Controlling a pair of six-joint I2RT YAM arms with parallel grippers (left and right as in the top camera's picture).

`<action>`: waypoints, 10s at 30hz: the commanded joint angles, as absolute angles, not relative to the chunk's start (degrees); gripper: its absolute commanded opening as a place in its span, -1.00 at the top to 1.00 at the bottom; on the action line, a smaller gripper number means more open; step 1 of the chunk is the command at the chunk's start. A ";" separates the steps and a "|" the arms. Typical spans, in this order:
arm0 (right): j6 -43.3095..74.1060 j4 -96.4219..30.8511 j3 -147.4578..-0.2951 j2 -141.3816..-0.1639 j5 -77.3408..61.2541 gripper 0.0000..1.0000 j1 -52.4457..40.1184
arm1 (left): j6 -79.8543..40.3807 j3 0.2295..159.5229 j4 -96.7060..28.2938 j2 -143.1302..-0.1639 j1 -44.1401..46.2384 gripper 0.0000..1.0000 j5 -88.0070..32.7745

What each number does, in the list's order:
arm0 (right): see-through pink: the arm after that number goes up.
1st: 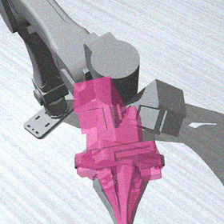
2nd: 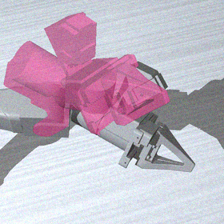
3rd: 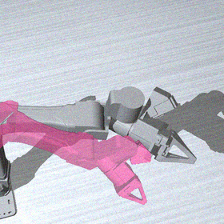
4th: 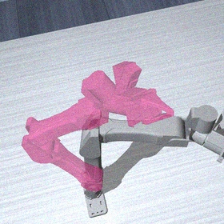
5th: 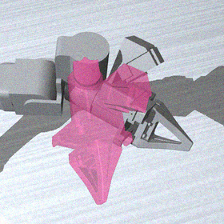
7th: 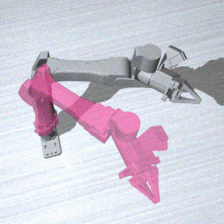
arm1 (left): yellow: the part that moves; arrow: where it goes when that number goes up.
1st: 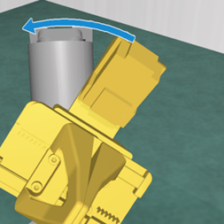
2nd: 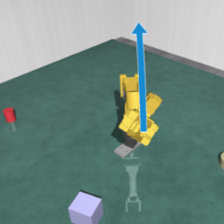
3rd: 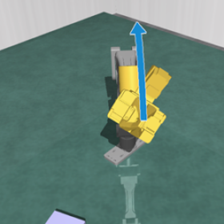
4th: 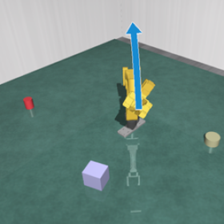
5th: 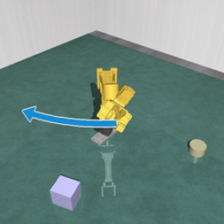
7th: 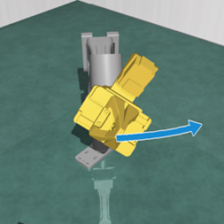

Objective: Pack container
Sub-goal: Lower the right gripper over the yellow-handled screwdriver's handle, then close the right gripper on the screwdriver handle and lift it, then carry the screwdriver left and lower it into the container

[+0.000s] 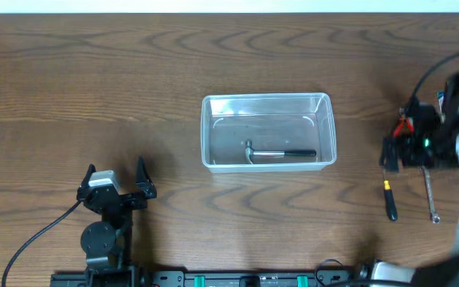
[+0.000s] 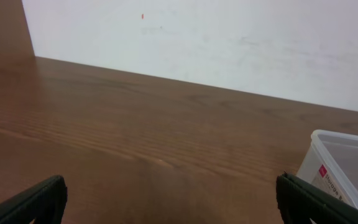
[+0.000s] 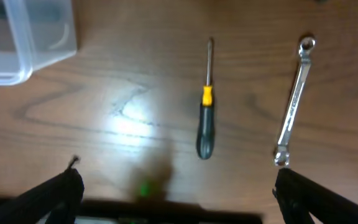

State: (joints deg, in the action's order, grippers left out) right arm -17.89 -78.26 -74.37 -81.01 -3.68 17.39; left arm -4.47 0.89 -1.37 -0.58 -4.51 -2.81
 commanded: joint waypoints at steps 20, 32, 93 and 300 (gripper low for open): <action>-15.79 -63.33 -63.55 -72.60 -6.35 -0.99 17.65 | -4.16 0.23 -4.01 -0.23 -4.86 -0.96 -1.87; -18.81 -58.48 -63.40 -86.76 -6.20 -0.99 17.69 | -4.16 0.23 -3.99 -0.23 -4.86 -0.96 -1.87; -24.18 -48.21 -49.39 -93.01 2.04 -0.98 18.85 | -4.16 0.23 -4.01 -0.23 -4.86 -0.96 -1.87; -51.05 -70.00 -93.76 -118.98 -9.54 0.92 -27.22 | -4.16 0.23 -3.99 -0.23 -4.86 -0.96 -1.87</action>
State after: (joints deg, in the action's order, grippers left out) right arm -50.17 -69.84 -93.91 -117.23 -8.60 -27.35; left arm -4.47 0.93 -1.43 -0.58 -4.51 -2.79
